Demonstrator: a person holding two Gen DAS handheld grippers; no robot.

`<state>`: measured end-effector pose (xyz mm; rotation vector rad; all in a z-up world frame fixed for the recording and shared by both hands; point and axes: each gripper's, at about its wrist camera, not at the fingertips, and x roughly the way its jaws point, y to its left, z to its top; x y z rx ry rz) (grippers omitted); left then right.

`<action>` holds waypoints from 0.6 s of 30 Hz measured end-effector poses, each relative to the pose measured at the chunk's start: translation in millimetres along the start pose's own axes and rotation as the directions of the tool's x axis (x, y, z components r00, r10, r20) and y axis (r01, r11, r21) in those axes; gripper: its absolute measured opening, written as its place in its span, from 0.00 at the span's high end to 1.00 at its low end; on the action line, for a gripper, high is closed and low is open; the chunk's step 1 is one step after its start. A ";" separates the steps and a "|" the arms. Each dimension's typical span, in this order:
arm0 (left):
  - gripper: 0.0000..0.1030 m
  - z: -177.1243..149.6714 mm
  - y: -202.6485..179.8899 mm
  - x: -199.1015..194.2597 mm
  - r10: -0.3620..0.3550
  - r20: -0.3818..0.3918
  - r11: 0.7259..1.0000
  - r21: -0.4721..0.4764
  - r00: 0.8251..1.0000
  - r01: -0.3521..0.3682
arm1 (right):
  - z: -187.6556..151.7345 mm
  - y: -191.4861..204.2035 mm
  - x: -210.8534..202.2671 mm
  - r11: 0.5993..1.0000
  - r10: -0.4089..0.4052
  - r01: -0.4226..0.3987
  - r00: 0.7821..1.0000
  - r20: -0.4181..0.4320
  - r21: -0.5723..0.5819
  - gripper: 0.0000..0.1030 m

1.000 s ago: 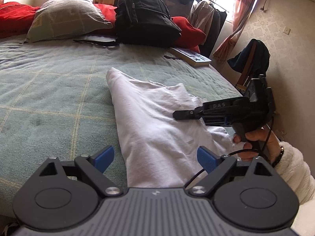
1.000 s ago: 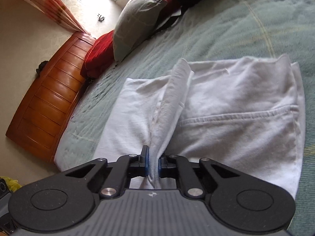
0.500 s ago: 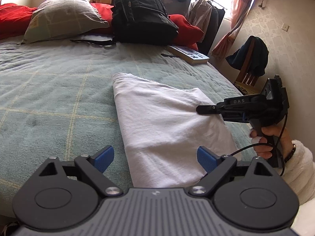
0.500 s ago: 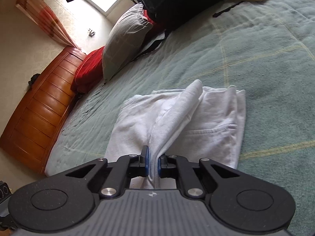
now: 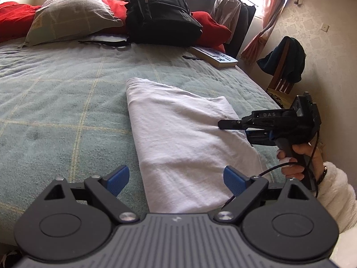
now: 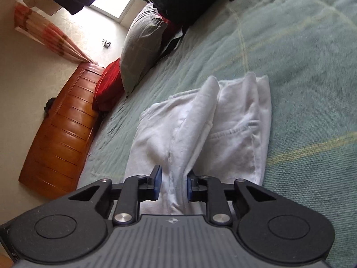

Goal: Fold clothes
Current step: 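Fold the gripped edge over the shirt with the right gripper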

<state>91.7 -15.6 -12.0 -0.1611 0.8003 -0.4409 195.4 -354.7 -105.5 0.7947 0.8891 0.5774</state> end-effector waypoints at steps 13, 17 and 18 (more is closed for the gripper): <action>0.11 -1.1 -2.7 3.9 0.001 -0.012 1.000 0.009 1.000 -0.001 | 2.2 25.3 -15.5 0.981 -0.127 0.138 0.988 0.086 -0.139 0.91; 0.11 -1.3 -3.5 6.7 0.000 -0.020 1.000 0.012 1.000 0.000 | 6.9 9.1 -17.7 0.985 -0.141 0.147 0.988 0.065 -0.091 0.91; 0.11 -1.7 -4.1 6.4 0.002 -0.021 1.000 0.015 1.000 -0.001 | 6.5 4.6 -16.0 0.985 -0.149 0.153 0.987 0.056 -0.076 0.91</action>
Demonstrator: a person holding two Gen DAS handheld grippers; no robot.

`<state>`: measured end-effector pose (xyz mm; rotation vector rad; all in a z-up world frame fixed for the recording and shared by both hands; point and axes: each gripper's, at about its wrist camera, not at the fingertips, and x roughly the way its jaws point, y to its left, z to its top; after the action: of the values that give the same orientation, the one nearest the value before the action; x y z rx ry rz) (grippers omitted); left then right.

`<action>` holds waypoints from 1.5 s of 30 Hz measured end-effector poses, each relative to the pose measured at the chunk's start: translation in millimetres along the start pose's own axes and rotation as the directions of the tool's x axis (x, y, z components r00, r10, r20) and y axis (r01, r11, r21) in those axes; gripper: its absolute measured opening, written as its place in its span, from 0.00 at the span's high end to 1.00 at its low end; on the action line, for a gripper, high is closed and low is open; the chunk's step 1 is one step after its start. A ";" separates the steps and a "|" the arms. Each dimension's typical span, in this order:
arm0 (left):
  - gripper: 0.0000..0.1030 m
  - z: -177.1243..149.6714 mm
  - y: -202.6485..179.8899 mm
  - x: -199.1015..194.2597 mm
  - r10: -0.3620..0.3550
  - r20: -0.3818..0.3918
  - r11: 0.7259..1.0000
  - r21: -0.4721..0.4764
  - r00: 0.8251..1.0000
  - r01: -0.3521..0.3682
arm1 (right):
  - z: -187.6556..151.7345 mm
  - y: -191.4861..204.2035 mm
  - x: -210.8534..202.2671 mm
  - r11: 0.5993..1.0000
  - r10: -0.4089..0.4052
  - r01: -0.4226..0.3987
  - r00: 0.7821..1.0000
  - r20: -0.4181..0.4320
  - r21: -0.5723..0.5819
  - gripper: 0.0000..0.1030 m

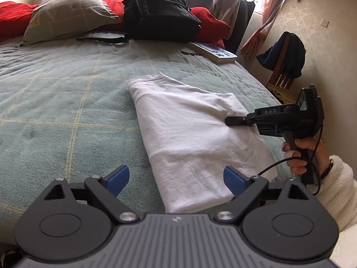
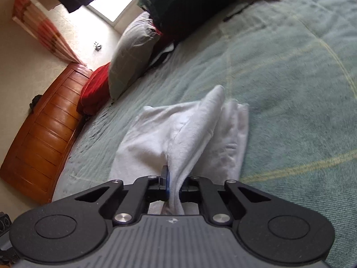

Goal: Fold clothes
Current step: 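Fold the gripped edge over the shirt with the right gripper, then open the right gripper and lift both grippers off the folded shirt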

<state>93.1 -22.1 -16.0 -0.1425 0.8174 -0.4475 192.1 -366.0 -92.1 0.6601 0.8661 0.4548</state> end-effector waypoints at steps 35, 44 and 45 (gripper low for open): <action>0.11 -42.4 -1.2 23.0 0.304 -0.060 0.901 0.342 0.951 -0.266 | -62.5 46.5 -23.7 0.952 -0.077 0.058 0.996 -0.050 -0.300 0.45; 0.11 21.6 -18.9 -6.8 -0.001 0.054 0.958 0.285 0.999 -0.015 | -85.2 85.8 -46.9 0.834 -0.107 0.101 0.994 0.021 -0.542 0.40; 0.11 29.4 -23.4 1.4 -0.040 0.055 0.957 0.289 0.998 0.022 | -88.3 87.0 -42.7 0.825 -0.106 0.094 0.994 0.010 -0.558 0.40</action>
<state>107.7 -45.1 9.8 0.1018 0.6834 -0.5846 87.0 -299.7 -50.3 0.0652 0.7327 0.5888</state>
